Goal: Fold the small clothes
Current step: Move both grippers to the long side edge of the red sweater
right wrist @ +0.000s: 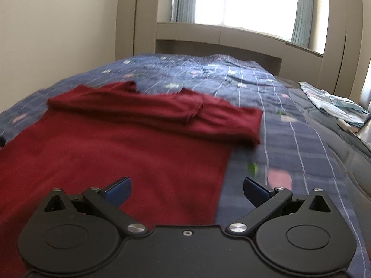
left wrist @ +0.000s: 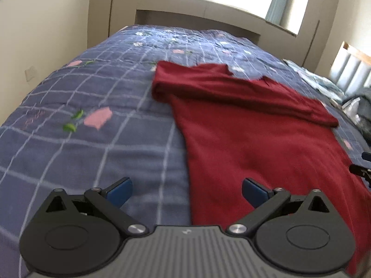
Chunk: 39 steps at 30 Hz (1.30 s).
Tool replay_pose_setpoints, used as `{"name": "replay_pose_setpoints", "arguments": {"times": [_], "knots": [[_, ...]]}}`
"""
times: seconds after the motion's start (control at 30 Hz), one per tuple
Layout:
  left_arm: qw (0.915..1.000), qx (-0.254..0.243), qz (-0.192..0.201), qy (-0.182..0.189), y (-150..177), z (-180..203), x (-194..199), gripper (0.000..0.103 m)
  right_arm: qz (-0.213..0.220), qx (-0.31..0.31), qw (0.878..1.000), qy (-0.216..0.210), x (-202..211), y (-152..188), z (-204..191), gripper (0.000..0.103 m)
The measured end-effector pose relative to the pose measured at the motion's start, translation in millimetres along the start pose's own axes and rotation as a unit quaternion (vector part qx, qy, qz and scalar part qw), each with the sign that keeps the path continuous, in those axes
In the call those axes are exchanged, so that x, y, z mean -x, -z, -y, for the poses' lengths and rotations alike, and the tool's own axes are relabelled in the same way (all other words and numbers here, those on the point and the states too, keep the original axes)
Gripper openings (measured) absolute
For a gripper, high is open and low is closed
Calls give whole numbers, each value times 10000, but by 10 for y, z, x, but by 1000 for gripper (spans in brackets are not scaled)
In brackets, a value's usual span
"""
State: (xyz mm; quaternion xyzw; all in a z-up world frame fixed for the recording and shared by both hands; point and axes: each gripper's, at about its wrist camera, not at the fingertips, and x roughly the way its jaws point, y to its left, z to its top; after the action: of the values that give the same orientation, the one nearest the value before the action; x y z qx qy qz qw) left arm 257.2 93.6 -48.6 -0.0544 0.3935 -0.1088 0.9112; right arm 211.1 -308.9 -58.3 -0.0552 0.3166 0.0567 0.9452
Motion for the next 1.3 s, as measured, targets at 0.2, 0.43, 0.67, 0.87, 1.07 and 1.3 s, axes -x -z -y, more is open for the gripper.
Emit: {"name": "replay_pose_setpoints", "arguments": {"times": [0.2,0.43,0.67,0.87,1.07,1.3], "knots": [[9991,-329,-188,-169,336,180,227,103,-187,317,9993,26,467,410,-194,102],[9976,-636,-200,-180,661,354,532,103,-224,390,9988,172,883,657,-297,102],[9880,-1528,173,-150,972,742,888,103,242,1461,9890,-18,1291,894,-642,102],[9680,-2476,390,-160,1115,1149,954,103,243,2355,9715,-96,1232,1012,-930,102],[9546,-2963,316,-33,1234,1374,929,103,433,2750,9604,108,1197,1083,-1038,98],[9398,-3405,293,30,1349,1526,904,103,834,3021,9494,192,1254,1162,-1094,71]]}}
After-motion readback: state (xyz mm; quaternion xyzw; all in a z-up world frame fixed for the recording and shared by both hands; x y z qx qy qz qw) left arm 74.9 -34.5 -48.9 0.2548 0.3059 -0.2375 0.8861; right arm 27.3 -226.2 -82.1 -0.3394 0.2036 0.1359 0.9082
